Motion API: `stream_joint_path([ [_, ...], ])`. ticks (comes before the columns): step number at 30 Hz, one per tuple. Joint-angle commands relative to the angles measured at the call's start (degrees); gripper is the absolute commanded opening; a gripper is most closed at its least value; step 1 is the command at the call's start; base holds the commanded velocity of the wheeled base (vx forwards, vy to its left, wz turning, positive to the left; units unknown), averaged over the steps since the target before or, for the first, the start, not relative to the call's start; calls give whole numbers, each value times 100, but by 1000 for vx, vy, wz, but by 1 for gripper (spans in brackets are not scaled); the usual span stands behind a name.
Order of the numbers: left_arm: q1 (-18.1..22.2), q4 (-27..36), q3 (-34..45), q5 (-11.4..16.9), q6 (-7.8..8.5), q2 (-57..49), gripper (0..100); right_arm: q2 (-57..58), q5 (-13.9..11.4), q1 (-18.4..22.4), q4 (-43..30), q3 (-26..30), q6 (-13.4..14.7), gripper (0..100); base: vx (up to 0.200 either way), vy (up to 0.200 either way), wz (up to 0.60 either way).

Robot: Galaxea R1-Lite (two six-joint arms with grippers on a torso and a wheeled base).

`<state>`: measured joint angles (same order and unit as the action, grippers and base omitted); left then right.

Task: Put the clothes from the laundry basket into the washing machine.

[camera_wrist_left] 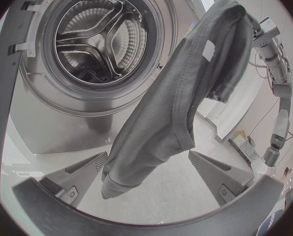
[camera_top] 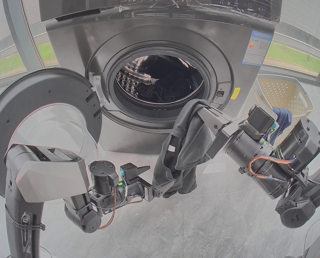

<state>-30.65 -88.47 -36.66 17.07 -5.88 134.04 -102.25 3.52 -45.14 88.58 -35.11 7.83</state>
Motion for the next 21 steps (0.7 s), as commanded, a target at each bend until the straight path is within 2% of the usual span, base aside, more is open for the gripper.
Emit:
stream_joint_path([
  [1, -3, -4, -228, -2, -1, 299, 100, -14, -1, -21, 2, 4, 0, 0, 0, 0, 0],
  [13, -82, -4, -193, 16, 8, 299, 100, -58, 8, -21, 2, -22, 0, 0, 0, 0, 0],
  [21, -126, -4, -544, -19, 8, 597, 100, -119, 17, -47, 2, -22, 0, 0, 0, 0, 0],
])
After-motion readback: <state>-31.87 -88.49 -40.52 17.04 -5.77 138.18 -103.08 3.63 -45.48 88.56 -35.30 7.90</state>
